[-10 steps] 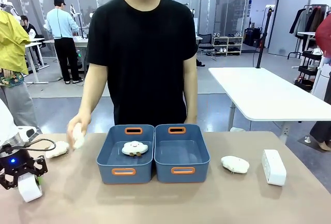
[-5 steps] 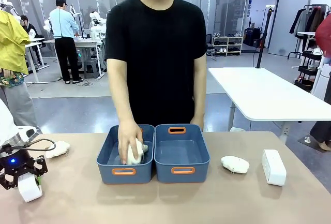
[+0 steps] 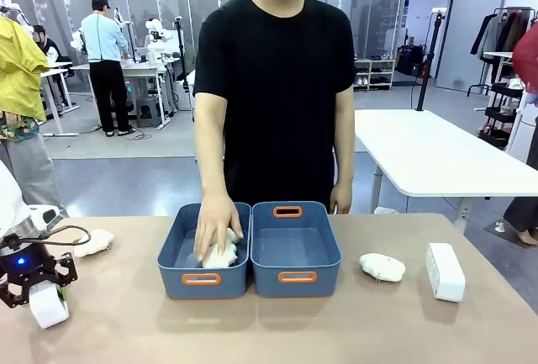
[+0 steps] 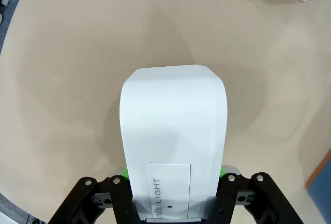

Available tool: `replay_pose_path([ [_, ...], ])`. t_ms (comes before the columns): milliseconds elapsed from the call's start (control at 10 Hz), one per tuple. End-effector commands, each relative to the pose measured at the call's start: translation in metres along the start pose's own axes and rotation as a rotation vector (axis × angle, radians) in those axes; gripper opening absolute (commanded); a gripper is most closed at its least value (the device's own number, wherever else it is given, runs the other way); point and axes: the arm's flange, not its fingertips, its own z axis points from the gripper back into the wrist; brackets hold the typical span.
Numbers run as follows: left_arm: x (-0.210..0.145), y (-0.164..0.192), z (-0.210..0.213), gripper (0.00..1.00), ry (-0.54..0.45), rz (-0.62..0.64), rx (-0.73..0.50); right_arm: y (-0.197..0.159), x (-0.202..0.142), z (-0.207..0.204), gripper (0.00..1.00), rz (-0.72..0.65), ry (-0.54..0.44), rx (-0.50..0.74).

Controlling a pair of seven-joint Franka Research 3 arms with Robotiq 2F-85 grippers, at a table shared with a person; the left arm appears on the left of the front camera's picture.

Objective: Sort the digital clocks into the basket.
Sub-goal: Pick up the Digital clock from the table and place it into the empty Plastic storage basket.

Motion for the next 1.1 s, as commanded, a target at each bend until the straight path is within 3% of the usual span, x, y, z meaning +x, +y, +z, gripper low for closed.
replay_pose_path([
  [0, 0.0, 0.0, -0.001, 0.03, 0.0, 0.001, 0.001, 0.001, 0.0, 0.001, 1.0, 0.005, 0.004, -0.001],
  [100, 0.0, 0.0, -0.001, 0.03, 0.0, 0.001, 0.001, 0.001, 0.0, 0.001, 1.0, 0.005, 0.004, -0.001],
  [200, 0.0, 0.0, 0.0, 0.53, 0.0, 0.0, 0.0, 0.001, 0.0, 0.001, 1.0, 0.005, 0.004, -0.001],
  [400, -0.009, 0.008, 0.078, 0.53, -0.046, -0.14, -0.052, 0.001, 0.0, 0.001, 1.0, 0.005, 0.004, -0.001],
  [600, -0.022, -0.013, 0.163, 0.53, -0.118, -0.24, -0.128, 0.001, 0.0, 0.001, 1.0, 0.005, 0.004, -0.001],
  [700, -0.032, -0.035, 0.194, 0.53, -0.123, -0.304, -0.16, 0.001, 0.0, 0.001, 1.0, 0.005, 0.004, -0.001],
  [1000, -0.073, -0.161, 0.237, 0.53, -0.132, -0.549, -0.247, 0.001, 0.0, 0.001, 1.0, 0.005, 0.004, -0.001],
])
